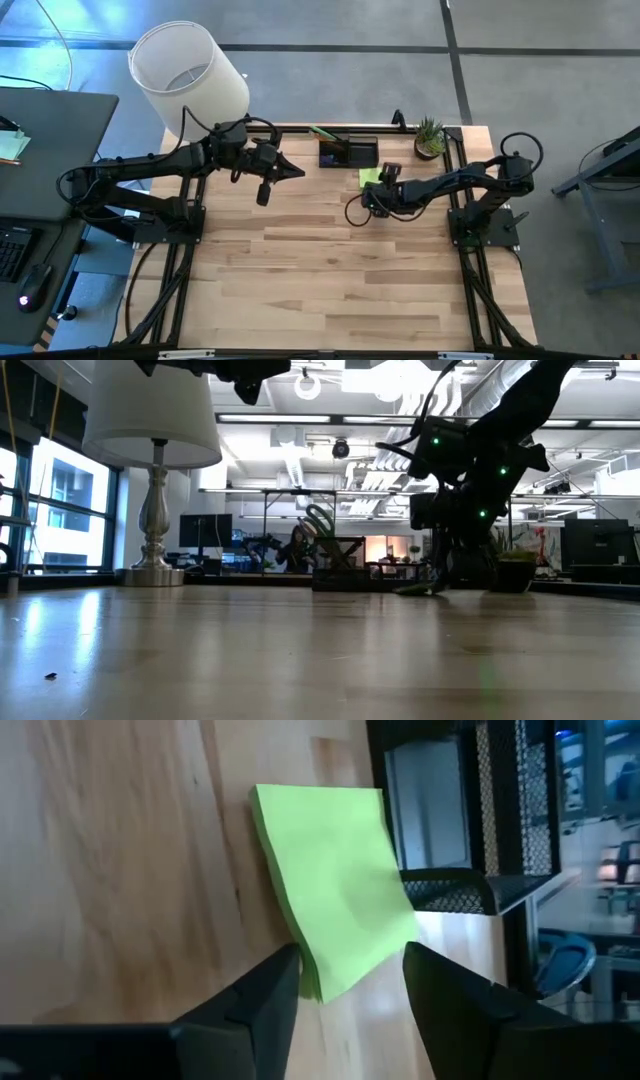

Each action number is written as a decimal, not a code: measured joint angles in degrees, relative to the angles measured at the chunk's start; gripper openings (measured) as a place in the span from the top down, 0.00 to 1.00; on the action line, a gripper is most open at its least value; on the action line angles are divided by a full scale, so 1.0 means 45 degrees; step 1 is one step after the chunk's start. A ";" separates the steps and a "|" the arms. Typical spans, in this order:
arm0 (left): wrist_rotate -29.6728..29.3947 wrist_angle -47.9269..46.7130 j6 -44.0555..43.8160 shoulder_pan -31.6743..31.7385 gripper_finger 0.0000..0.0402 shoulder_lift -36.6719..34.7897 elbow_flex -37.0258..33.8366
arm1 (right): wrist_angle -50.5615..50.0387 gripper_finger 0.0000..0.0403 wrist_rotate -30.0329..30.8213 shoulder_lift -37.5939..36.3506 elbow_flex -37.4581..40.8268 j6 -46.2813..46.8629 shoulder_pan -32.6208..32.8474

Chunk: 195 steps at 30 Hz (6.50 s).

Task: Pick and place office supplies into organizer
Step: Put the green sticky notes into the black desk organizer

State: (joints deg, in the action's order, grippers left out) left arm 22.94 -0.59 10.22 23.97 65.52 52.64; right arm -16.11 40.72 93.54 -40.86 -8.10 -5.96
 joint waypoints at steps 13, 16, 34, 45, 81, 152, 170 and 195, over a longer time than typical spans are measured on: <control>0.0000 0.0013 -0.0005 0.0000 1.00 0.0000 0.0000 | 0.1188 0.71 0.0055 -0.0005 0.0000 -0.1660 -0.0117; 0.0000 0.0011 -0.0005 0.0000 1.00 0.0000 0.0000 | 0.1310 0.77 0.0023 -0.0007 0.0000 -0.1723 -0.0170; -0.0005 -0.0162 0.0095 0.0004 1.00 0.0000 0.0000 | 0.2002 1.00 -0.0374 -0.0656 0.0000 -0.2764 0.0078; -0.0007 -0.0176 0.0097 0.0005 1.00 0.0000 0.0000 | 0.1073 0.86 -0.3827 -0.1039 0.0000 -0.1970 -0.0578; -0.0019 -0.0196 0.0291 0.0005 1.00 0.0000 0.0000 | 0.3978 0.85 -0.1550 0.0860 0.0019 -0.4885 -0.1342; -0.0355 -0.0220 0.0321 0.0005 1.00 0.0000 0.0000 | 0.3706 0.71 -0.6055 -0.0525 -0.0340 -0.6524 -0.4627; -0.0355 -0.0201 0.0340 0.0005 1.00 -0.0005 0.0000 | 0.3551 0.79 -0.8926 -0.0525 -0.0340 -0.3822 -0.4667; -0.0350 -0.0201 0.0335 0.0005 1.00 -0.0004 0.0000 | 0.4358 0.85 -0.7206 0.0427 -0.0335 -0.0225 -0.5849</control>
State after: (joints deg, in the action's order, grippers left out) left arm 21.37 -1.50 11.73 23.99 65.50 52.64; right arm 3.50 8.30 95.46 -42.37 -9.11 -32.28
